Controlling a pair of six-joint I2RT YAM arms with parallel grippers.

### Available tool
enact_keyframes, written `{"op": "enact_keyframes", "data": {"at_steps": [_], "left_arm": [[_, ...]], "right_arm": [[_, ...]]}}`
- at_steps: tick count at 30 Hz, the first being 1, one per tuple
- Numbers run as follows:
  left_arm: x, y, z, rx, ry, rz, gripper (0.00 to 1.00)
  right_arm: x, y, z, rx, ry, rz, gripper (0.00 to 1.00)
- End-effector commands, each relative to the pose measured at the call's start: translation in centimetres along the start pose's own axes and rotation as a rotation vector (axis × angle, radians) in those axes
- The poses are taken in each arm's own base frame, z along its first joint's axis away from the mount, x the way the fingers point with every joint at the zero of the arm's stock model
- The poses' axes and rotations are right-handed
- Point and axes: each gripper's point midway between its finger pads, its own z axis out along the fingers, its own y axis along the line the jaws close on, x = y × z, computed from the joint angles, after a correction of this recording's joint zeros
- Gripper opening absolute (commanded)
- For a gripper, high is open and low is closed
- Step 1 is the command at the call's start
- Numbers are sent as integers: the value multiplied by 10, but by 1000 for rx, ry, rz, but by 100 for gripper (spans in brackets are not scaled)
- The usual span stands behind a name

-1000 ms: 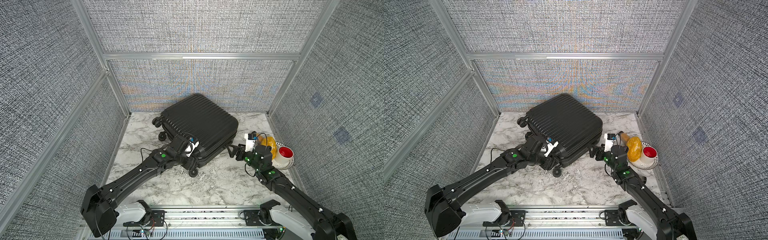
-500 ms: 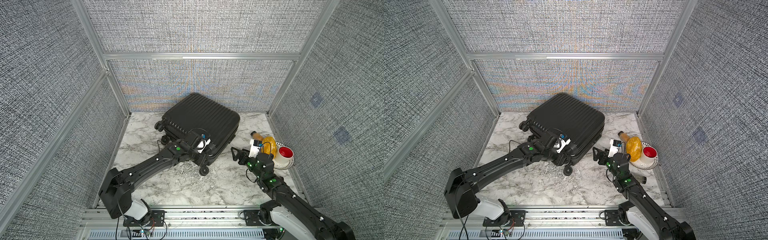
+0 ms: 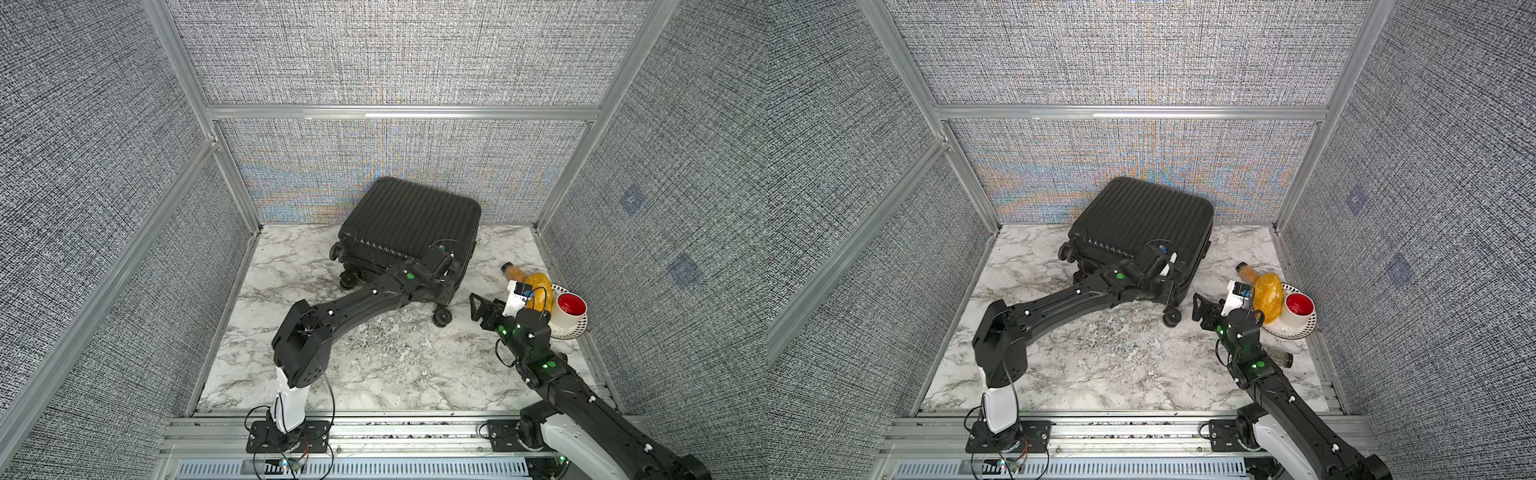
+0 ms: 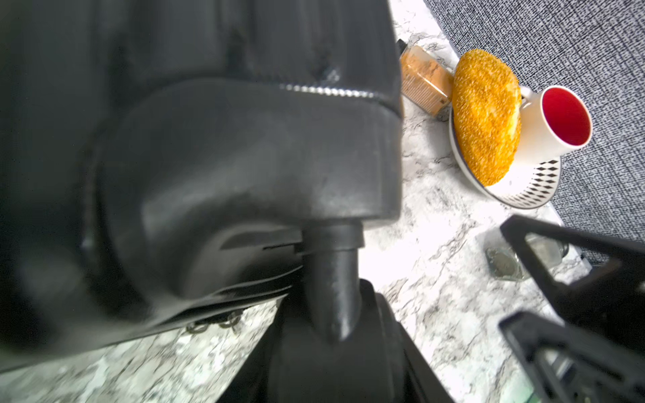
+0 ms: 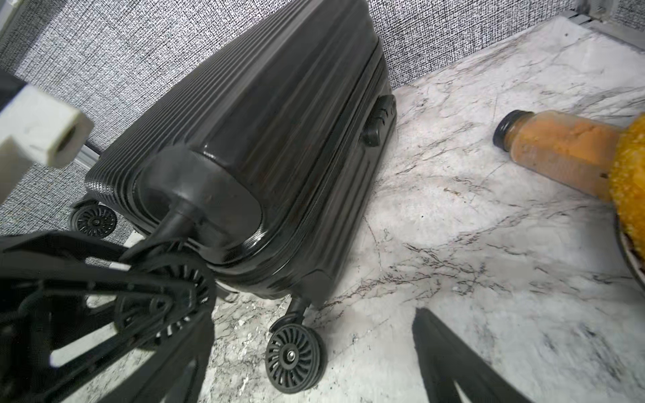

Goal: Open the suitcase zippers
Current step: Adjust the suitcase at the center of the board.

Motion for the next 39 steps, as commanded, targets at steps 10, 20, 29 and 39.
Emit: {"op": "enact_keyframes", "data": {"at_steps": [10, 20, 29, 39], "left_arm": [[-26, 97, -156, -473, -336, 146, 90], [3, 238, -211, -597, -194, 68, 97], [-12, 287, -188, -464, -126, 31, 94], [-11, 311, -157, -418, -12, 41, 88]], "right_arm": [[0, 19, -6, -113, -3, -54, 91], [1, 82, -9, -326, 92, -193, 91], [-16, 114, -31, -399, 90, -288, 90], [-14, 109, -33, -382, 92, -278, 89]]}}
